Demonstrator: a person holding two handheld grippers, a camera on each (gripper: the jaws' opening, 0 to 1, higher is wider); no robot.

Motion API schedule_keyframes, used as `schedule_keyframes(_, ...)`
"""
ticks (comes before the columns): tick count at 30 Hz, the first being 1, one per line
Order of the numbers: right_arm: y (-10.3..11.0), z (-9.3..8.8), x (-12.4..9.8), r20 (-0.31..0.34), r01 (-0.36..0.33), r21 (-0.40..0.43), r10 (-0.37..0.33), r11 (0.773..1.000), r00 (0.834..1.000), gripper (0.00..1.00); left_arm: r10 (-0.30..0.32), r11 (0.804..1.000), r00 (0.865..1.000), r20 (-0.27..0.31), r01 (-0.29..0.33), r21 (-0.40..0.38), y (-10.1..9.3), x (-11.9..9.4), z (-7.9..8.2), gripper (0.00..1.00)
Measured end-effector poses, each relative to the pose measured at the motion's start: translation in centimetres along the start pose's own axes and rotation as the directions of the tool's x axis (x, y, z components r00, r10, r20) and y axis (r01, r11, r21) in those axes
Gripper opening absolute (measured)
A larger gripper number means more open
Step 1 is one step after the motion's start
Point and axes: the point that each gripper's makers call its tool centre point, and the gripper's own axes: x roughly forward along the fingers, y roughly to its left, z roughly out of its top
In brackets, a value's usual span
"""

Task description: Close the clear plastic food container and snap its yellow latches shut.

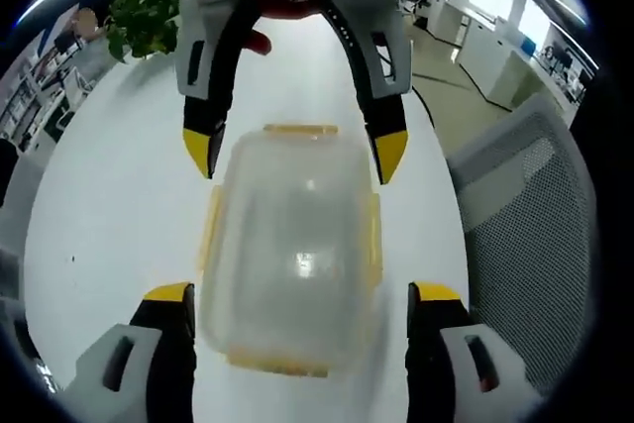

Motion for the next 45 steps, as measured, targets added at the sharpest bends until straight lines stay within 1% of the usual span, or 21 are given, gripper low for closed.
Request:
schedule_keyframes(5,-0.1,-0.1,0.1,-0.003,0.009,-0.003,-0.009,1.0,1.0,0.81,-0.008,1.0,1.0,-0.015,0.008,0.021,0.2,0.0,-0.1,0.87)
schedule_keyframes(7,-0.1,-0.1,0.2,-0.003,0.006,0.004,-0.006,1.0,1.0,0.81,-0.013,0.999,0.999,-0.033,0.014,0.03,0.3,0.3,-0.5,0.86)
schedule_keyframes(11,-0.1,-0.3,0.4,-0.011,0.011,-0.005,-0.011,1.0,1.0,0.8,-0.022,0.999,0.999,-0.043,0.024,0.038,0.1,0.5,-0.6,0.85)
schedule_keyframes(14,0.1,-0.5,0.7,-0.007,0.005,0.012,-0.005,1.0,1.0,0.79,-0.015,0.999,0.998,-0.055,0.018,0.05,0.3,0.7,-0.9,0.85)
schedule_keyframes(16,0.1,-0.7,0.8,-0.01,0.007,0.007,-0.007,1.0,1.0,0.79,-0.019,0.999,0.998,-0.064,0.022,0.049,0.3,0.8,-1.1,0.85)
schedule_keyframes(20,0.1,-0.6,0.9,-0.012,0.006,0.012,-0.006,1.0,1.0,0.8,-0.02,0.998,0.998,-0.062,0.023,0.053,0.4,1.2,-1.0,0.84)
schedule_keyframes(24,0.1,-0.7,1.1,-0.015,0.003,0.023,-0.002,1.0,1.0,0.81,-0.014,0.997,0.996,-0.084,0.02,0.069,0.5,1.7,-1.3,0.85)
schedule_keyframes(26,0.1,-0.7,1.2,-0.014,0.006,0.024,-0.006,1.0,1.0,0.82,-0.013,0.997,0.996,-0.085,0.018,0.069,0.4,1.9,-1.1,0.86)
schedule_keyframes(29,0.1,-0.8,1.3,-0.009,0.01,0.024,-0.01,1.0,1.0,0.82,-0.002,0.998,0.997,-0.08,0.007,0.059,0.6,2.0,-0.9,0.84)
schedule_keyframes(34,0.0,-0.8,1.3,-0.017,0.023,0.023,-0.022,0.999,1.0,0.81,-0.003,0.998,0.997,-0.081,0.007,0.059,0.7,2.1,-0.9,0.84)
schedule_keyframes(40,-0.2,-0.7,1.3,0.01,0.02,0.029,-0.02,0.999,1.0,0.81,0.005,0.998,0.996,-0.088,0.0,0.058,0.9,2.2,-0.9,0.84)
schedule_keyframes(45,-0.2,-0.7,1.4,0.007,0.022,0.029,-0.022,0.999,1.0,0.81,0.013,0.998,0.996,-0.085,-0.008,0.055,1.0,2.3,-1.0,0.84)
